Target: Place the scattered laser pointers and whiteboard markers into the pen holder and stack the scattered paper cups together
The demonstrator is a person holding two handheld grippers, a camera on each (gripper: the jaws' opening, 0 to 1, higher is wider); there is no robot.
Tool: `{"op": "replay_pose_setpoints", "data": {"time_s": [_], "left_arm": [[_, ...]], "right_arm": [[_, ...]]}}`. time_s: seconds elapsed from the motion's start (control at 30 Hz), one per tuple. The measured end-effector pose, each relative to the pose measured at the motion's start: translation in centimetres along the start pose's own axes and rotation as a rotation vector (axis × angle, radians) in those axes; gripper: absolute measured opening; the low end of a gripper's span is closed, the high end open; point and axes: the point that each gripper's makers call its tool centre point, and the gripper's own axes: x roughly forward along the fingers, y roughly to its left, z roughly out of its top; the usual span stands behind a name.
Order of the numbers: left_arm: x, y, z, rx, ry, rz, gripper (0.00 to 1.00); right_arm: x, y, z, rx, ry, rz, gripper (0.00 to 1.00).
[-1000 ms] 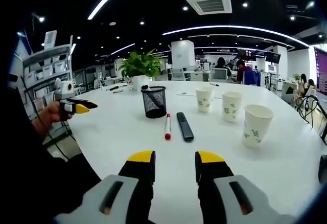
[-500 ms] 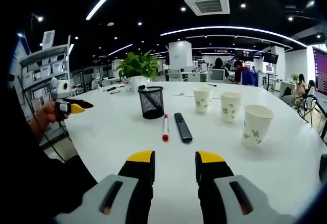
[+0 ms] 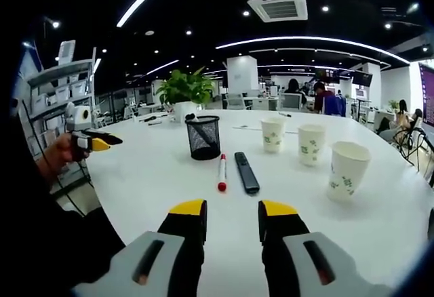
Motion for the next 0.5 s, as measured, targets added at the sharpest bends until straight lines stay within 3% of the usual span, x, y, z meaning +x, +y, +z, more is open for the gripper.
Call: {"op": "replay_pose_setpoints", "data": {"time_s": [0.5], "left_arm": [[-0.12,-0.09,-0.04,0.0,0.001,-0.003,0.43]], "right_arm": [[0.83,0.03,0.3,-0.02,0.004,0.009,0.32]]}}
